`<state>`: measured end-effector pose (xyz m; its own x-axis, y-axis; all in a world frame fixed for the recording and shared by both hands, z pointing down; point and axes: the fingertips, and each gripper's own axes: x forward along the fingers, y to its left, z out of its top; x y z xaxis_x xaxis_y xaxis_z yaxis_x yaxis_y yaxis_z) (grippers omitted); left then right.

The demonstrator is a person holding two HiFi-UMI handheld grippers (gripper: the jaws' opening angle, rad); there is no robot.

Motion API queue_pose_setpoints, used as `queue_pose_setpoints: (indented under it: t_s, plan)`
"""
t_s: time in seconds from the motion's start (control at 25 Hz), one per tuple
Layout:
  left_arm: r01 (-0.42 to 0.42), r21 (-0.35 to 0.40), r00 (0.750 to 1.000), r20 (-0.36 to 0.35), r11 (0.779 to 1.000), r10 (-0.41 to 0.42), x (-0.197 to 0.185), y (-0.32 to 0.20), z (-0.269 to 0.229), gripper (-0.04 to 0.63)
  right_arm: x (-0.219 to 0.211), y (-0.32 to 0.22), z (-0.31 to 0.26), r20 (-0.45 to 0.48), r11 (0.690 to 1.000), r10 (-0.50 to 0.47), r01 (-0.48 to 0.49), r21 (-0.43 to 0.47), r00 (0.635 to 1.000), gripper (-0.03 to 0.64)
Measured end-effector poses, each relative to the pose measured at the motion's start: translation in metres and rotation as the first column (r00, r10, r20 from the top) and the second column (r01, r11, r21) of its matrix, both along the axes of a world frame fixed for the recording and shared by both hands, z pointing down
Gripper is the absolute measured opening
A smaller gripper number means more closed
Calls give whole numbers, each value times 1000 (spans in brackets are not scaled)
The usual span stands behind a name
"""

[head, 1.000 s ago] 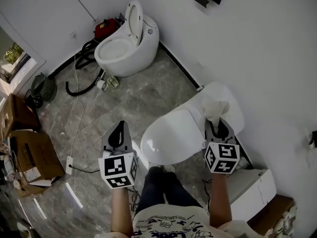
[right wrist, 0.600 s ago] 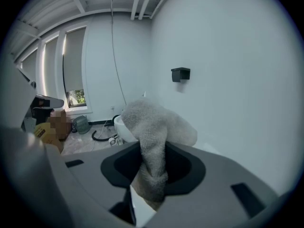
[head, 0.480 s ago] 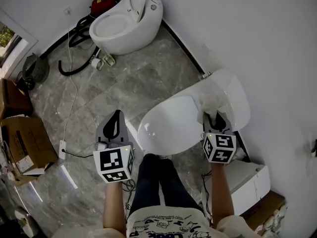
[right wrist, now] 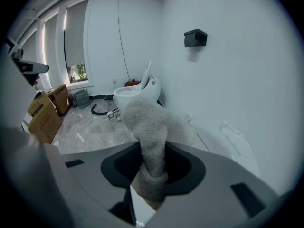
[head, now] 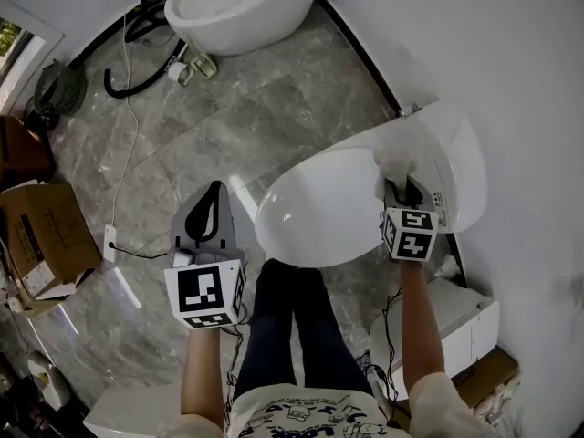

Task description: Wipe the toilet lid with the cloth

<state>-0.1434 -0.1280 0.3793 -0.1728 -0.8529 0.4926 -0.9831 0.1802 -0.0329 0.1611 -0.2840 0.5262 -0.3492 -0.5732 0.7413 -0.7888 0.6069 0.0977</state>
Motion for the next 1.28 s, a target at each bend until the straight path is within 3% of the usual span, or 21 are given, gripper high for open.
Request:
queue_pose_setpoints:
  t_s: [0.36, 0.64, 1.28]
  plan:
    - [-39, -26, 999, -5, 999, 39, 16, -4, 48, 9, 22, -29, 98, -115, 997, -17, 8, -80, 993, 118]
    - [-19, -55, 1000, -21, 998, 18, 21, 3, 81, 9, 32, -43, 160, -233, 988, -99, 67, -141, 967, 118]
    - [-8, -64, 999, -52, 998, 5, 38, 12, 104, 9, 25, -51, 211, -324, 964, -194, 118, -240, 926, 114]
